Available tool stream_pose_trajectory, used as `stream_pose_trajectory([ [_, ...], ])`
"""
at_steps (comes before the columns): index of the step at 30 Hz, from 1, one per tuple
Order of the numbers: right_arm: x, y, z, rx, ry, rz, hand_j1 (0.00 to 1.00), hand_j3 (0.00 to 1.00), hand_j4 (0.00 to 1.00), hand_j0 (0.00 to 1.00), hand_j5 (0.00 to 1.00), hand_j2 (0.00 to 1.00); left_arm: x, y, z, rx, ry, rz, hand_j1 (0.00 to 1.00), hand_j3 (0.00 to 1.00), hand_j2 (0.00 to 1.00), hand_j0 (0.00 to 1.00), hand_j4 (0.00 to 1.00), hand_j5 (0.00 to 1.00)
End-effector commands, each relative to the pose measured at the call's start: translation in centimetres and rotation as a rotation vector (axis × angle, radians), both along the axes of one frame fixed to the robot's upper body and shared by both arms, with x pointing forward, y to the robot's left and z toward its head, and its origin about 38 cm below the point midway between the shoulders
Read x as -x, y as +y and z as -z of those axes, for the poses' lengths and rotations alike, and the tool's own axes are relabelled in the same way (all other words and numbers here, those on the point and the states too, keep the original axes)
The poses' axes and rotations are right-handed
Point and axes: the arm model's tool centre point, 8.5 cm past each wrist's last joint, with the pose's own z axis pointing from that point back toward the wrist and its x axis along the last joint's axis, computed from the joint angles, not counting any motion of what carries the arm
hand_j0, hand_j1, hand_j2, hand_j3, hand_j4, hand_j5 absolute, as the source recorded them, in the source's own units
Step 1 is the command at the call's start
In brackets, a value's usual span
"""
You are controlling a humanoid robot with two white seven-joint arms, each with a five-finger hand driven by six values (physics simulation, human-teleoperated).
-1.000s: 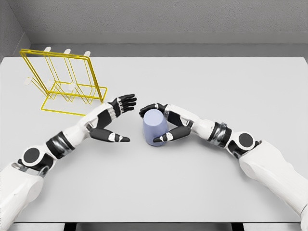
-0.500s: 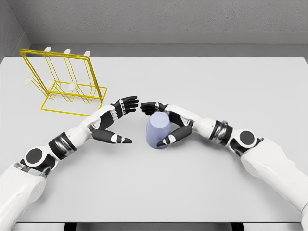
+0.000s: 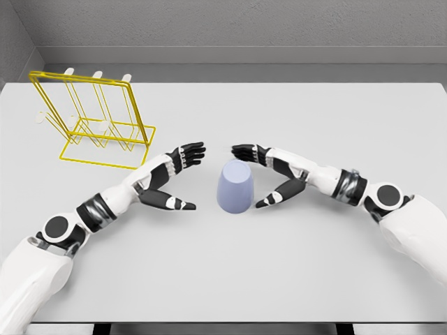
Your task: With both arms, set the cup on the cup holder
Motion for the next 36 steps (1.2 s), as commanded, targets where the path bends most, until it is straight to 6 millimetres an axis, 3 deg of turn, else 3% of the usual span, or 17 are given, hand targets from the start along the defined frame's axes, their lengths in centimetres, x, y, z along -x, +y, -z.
stream_pose_trajectory([
  [1, -0.1, -1.9, -0.3, 0.028, -0.006, 0.023, 1.00, 1.00, 1.00, 1.00, 1.00, 1.00, 0.0, -0.1, 0.0, 0.008, 0.001, -0.001, 1.00, 1.00, 1.00, 1.00, 1.00, 1.00],
  [3, -0.5, -3.9, -1.5, 0.055, -0.032, 0.043, 1.00, 1.00, 1.00, 1.00, 1.00, 1.00, -0.1, -0.6, -0.1, 0.022, 0.000, 0.001, 1.00, 1.00, 1.00, 1.00, 1.00, 1.00],
  [6, -1.7, -9.8, -6.2, 0.146, -0.137, 0.102, 1.00, 1.00, 1.00, 1.00, 1.00, 1.00, -0.2, -1.4, 0.4, 0.045, 0.014, -0.005, 1.00, 1.00, 1.00, 1.00, 1.00, 1.00],
  [12, 0.1, -19.7, -9.8, 0.312, -0.159, 0.234, 1.00, 1.00, 1.00, 1.00, 1.00, 1.00, -0.4, -2.5, 1.0, 0.083, 0.034, -0.018, 1.00, 1.00, 1.00, 1.00, 1.00, 1.00],
  [13, 0.1, -20.3, -10.3, 0.319, -0.166, 0.248, 1.00, 1.00, 1.00, 1.00, 1.00, 1.00, -0.5, -2.7, 1.2, 0.091, 0.040, -0.023, 1.00, 1.00, 1.00, 1.00, 1.00, 1.00],
  [17, -0.4, -19.8, -11.0, 0.311, -0.186, 0.239, 1.00, 1.00, 1.00, 1.00, 1.00, 1.00, -0.5, -2.8, 1.5, 0.091, 0.049, -0.026, 1.00, 1.00, 1.00, 1.00, 1.00, 1.00],
  [20, -1.5, -18.8, -13.0, 0.330, -0.249, 0.214, 1.00, 1.00, 1.00, 1.00, 1.00, 1.00, -0.3, -3.1, 1.8, 0.056, 0.039, -0.010, 1.00, 1.00, 1.00, 1.00, 1.00, 1.00],
  [25, -2.3, -18.4, -14.0, 0.505, -0.333, 0.153, 1.00, 1.00, 1.00, 1.00, 1.00, 1.00, -0.1, -3.5, 1.9, 0.030, 0.008, 0.004, 1.00, 1.00, 1.00, 1.00, 1.00, 1.00],
  [27, -2.7, -16.9, -13.5, 0.482, -0.334, 0.131, 1.00, 1.00, 1.00, 1.00, 1.00, 1.00, -0.1, -3.8, 1.7, 0.036, 0.002, 0.010, 1.00, 1.00, 1.00, 1.00, 1.00, 1.00],
  [32, -3.3, -17.0, -15.5, 0.476, -0.377, 0.147, 1.00, 1.00, 1.00, 1.00, 1.00, 1.00, -0.4, -4.7, 1.4, 0.058, -0.004, 0.014, 1.00, 1.00, 1.00, 1.00, 1.00, 1.00],
  [36, -3.4, -16.9, -15.5, 0.481, -0.382, 0.142, 1.00, 1.00, 1.00, 1.00, 1.00, 1.00, -0.5, -4.9, 1.5, 0.065, 0.002, 0.011, 1.00, 1.00, 1.00, 1.00, 1.00, 1.00],
])
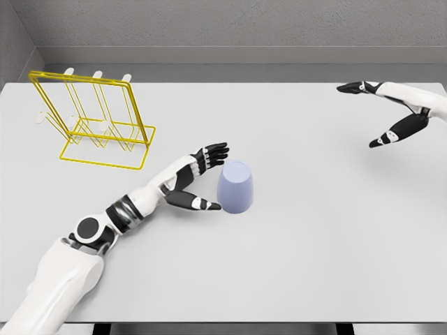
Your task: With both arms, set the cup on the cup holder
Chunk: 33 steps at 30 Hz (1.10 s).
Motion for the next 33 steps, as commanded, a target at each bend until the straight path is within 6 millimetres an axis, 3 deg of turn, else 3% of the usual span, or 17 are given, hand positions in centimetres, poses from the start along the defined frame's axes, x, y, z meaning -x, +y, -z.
stream_pose_trajectory([
  [1, -0.08, 0.17, -0.08, -0.002, -0.003, -0.002, 1.00, 1.00, 1.00, 1.00, 1.00, 1.00, -0.02, -0.04, 0.28, 0.007, 0.011, -0.005, 1.00, 1.00, 1.00, 1.00, 1.00, 1.00],
  [33, -0.39, 0.66, 0.42, -0.009, 0.005, -0.004, 1.00, 1.00, 1.00, 1.00, 1.00, 1.00, 0.23, -0.79, 0.45, 0.024, 0.002, 0.000, 1.00, 1.00, 1.00, 1.00, 1.00, 1.00],
])
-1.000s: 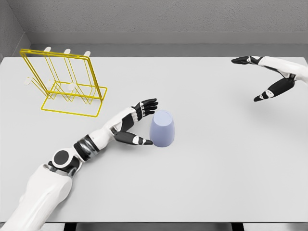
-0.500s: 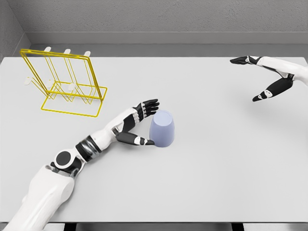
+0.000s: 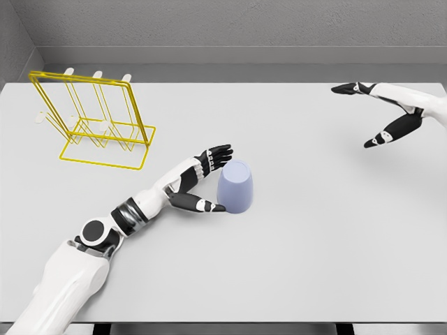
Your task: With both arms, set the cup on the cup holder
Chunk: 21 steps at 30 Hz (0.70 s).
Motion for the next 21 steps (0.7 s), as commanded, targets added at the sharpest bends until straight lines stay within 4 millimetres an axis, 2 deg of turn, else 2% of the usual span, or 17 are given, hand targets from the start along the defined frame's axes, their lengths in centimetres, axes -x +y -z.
stream_pose_trajectory([
  [1, 0.0, 0.0, -0.1, -0.008, 0.000, 0.004, 1.00, 1.00, 1.00, 1.00, 1.00, 1.00, 0.0, 0.0, -0.1, 0.007, -0.001, -0.001, 1.00, 1.00, 1.00, 1.00, 1.00, 1.00],
  [21, -0.1, 0.0, -0.2, -0.009, -0.002, 0.004, 1.00, 1.00, 1.00, 1.00, 1.00, 1.00, 0.0, -1.3, 0.3, 0.000, -0.002, 0.011, 1.00, 1.00, 1.00, 1.00, 1.00, 1.00],
])
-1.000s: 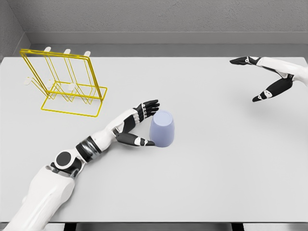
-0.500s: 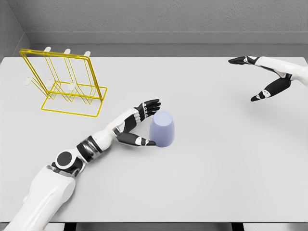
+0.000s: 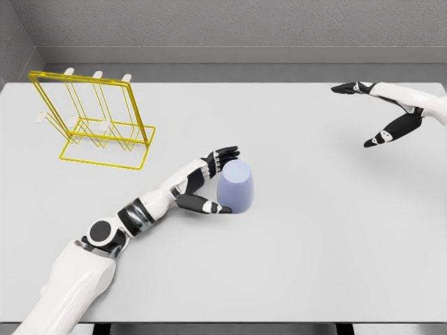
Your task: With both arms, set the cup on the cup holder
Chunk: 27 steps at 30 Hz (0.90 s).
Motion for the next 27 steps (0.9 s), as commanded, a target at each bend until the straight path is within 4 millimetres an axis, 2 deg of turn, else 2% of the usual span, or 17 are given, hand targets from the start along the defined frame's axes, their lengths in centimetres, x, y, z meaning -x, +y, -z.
stream_pose_trajectory([
  [1, 0.0, -0.1, -0.1, -0.009, 0.000, 0.005, 1.00, 1.00, 1.00, 1.00, 1.00, 1.00, 0.0, -0.1, 0.0, 0.007, 0.002, -0.001, 1.00, 1.00, 1.00, 1.00, 1.00, 1.00],
  [27, 0.1, 0.0, 0.1, -0.003, 0.004, 0.002, 1.00, 1.00, 1.00, 1.00, 1.00, 1.00, 0.1, -1.4, -0.1, 0.023, -0.004, 0.010, 1.00, 1.00, 1.00, 1.00, 1.00, 1.00],
])
